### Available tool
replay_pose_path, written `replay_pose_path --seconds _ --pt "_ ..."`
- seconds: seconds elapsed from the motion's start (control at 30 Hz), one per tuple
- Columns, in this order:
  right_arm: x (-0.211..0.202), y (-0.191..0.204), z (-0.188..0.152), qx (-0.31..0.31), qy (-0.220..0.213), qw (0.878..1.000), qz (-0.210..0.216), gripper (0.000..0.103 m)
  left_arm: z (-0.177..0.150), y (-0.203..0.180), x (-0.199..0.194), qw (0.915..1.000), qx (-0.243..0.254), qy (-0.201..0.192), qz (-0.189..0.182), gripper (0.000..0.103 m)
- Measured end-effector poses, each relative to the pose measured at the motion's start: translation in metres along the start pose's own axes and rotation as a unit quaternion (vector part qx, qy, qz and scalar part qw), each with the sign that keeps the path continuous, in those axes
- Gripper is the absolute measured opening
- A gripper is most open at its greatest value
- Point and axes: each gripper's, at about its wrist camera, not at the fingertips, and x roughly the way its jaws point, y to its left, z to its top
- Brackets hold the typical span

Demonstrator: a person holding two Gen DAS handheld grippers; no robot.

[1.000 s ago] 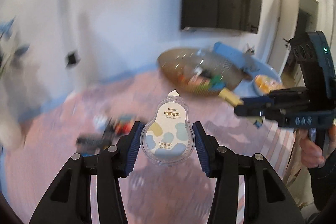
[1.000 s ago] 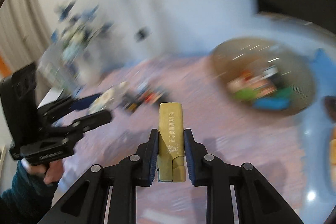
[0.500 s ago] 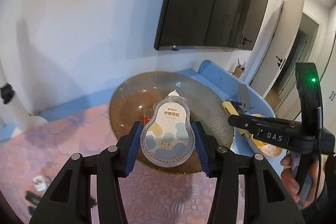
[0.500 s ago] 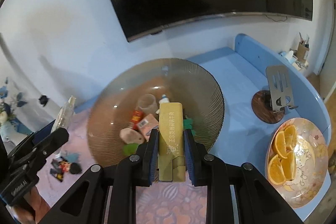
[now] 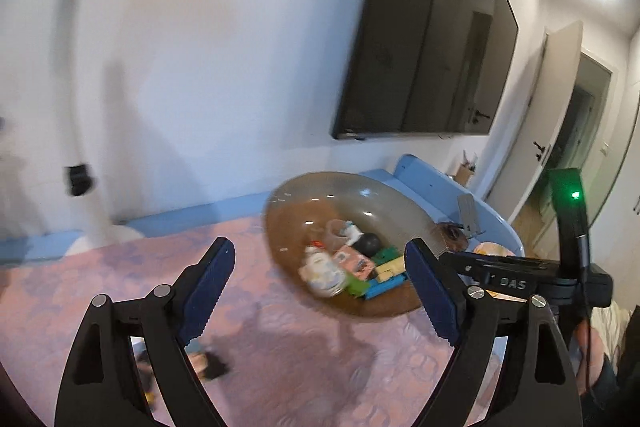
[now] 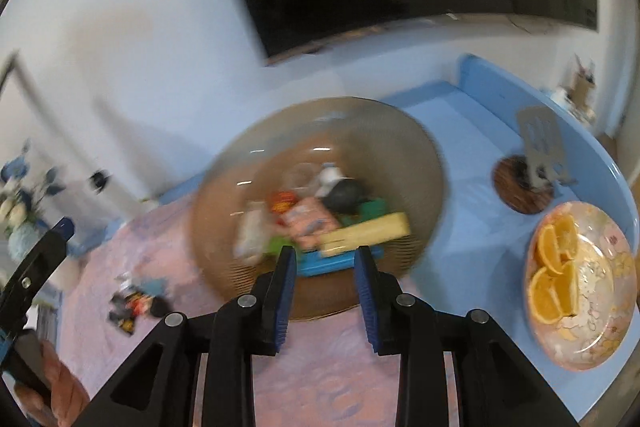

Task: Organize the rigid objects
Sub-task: 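Return both tools to the remaining items on the table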

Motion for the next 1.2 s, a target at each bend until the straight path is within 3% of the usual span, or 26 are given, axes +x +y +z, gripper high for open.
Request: replay_pose_path --seconds 0.03,0.1,0.13,0.27,0.37,0.43,0.63,0.77,0.9,1.2 --pt "-0.006 0.013 -0.001 -0.013 -0.005 1.0 0.01 0.034 -0.002 0.005 -0.012 0.9999 -0.001 -0.002 0.01 0.086" --pt "-0.016 0.036 -0.004 -0.034 -0.011 0.999 0.033 0.056 -0.005 0.014 -0.033 0.9998 -0.006 -0.008 0.019 0.086" --pt "-0.019 0.051 -0.009 -0.047 -0.014 0.998 0.045 0.059 -0.01 0.02 -0.049 0.9995 -0.01 -0.015 0.024 0.086" --pt "-0.018 0.101 -0.039 -0.11 -0.017 0.992 0.064 0.059 -0.035 0.044 -0.088 0.9975 -0.027 -0.028 0.058 0.093" --pt "-0.005 0.129 -0.072 -0.147 -0.005 0.986 0.074 0.059 -0.074 0.071 -0.106 0.9936 -0.063 -0.021 0.091 0.093" --pt "0.009 0.139 -0.097 -0.164 0.007 0.983 0.08 0.059 -0.107 0.094 -0.108 0.9889 -0.098 -0.001 0.111 0.093" --pt "0.047 0.156 -0.146 -0.215 0.022 0.974 0.074 0.059 -0.17 0.136 -0.096 0.9764 -0.129 0.051 0.166 0.093" --pt "0.062 0.154 -0.156 -0.211 0.032 0.974 0.079 0.059 -0.183 0.148 -0.09 0.9723 -0.153 0.063 0.165 0.093" --pt "0.073 0.147 -0.159 -0.197 0.046 0.977 0.068 0.059 -0.187 0.152 -0.093 0.9707 -0.164 0.049 0.169 0.093" --pt "0.079 0.146 -0.158 -0.187 0.058 0.978 0.076 0.06 -0.188 0.147 -0.089 0.9716 -0.15 0.068 0.17 0.093"
